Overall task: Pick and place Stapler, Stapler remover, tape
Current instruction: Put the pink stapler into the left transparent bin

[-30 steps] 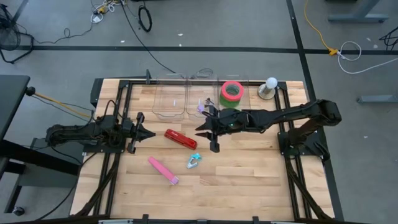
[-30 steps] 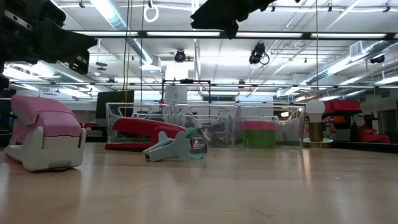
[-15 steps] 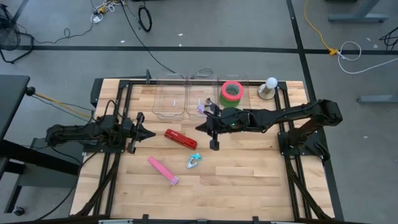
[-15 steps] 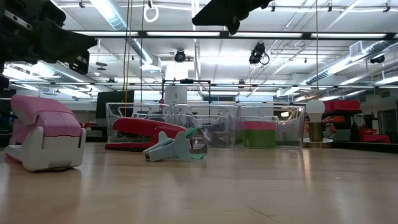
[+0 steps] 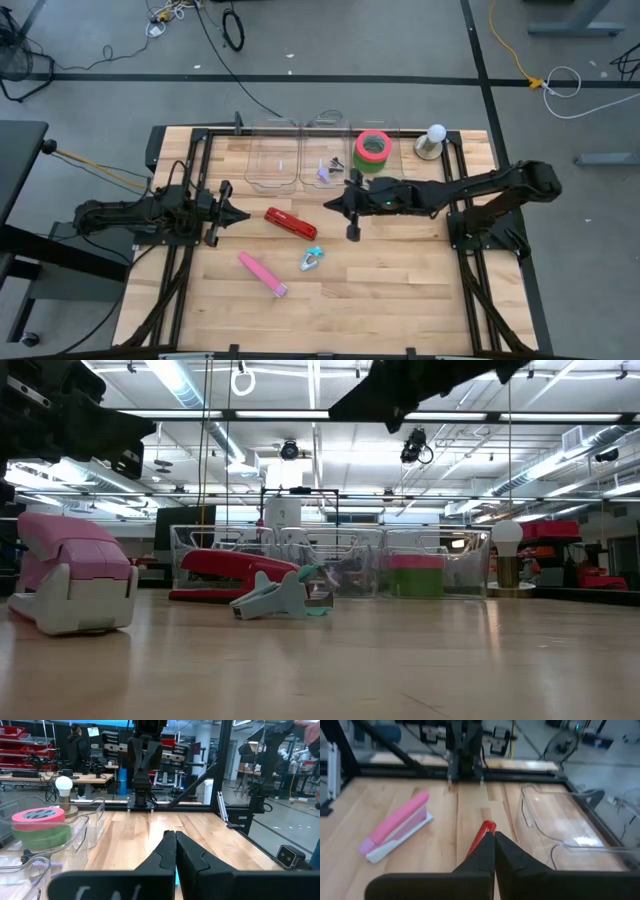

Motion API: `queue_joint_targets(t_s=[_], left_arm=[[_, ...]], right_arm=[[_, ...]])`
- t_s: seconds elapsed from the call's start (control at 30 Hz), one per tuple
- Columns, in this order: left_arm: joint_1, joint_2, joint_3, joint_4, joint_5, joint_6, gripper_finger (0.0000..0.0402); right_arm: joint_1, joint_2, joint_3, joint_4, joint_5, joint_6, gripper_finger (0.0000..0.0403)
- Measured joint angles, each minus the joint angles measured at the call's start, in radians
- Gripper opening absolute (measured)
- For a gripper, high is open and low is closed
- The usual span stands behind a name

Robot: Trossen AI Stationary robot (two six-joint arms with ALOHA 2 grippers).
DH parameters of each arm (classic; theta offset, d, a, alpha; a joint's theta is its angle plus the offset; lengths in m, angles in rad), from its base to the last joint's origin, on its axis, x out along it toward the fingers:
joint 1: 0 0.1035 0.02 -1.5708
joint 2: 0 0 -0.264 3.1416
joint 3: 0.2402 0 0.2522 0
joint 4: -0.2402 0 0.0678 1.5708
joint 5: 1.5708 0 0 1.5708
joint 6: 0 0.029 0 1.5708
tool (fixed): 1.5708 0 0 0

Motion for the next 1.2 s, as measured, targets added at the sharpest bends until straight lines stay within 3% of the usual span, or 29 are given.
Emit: queue_joint_targets(t_s=[0.3, 0.87, 1.2], left_arm=[[0.000, 0.000, 0.000, -0.004, 0.000, 0.000, 0.0003], [0.000, 0.000, 0.000, -0.015, 0.000, 0.000, 0.0003], [0.000, 0.000, 0.000, -0.016, 0.000, 0.000, 0.0003]], right_arm=[[0.000, -0.174, -0.295, 0.241, -0.098, 0.072, 0.0002], [-0.019, -0.585, -0.724, 0.302, -0.133, 0.166, 0.0002], [-0.019, -0.779, -0.872, 0.319, -0.142, 0.163, 0.0002]])
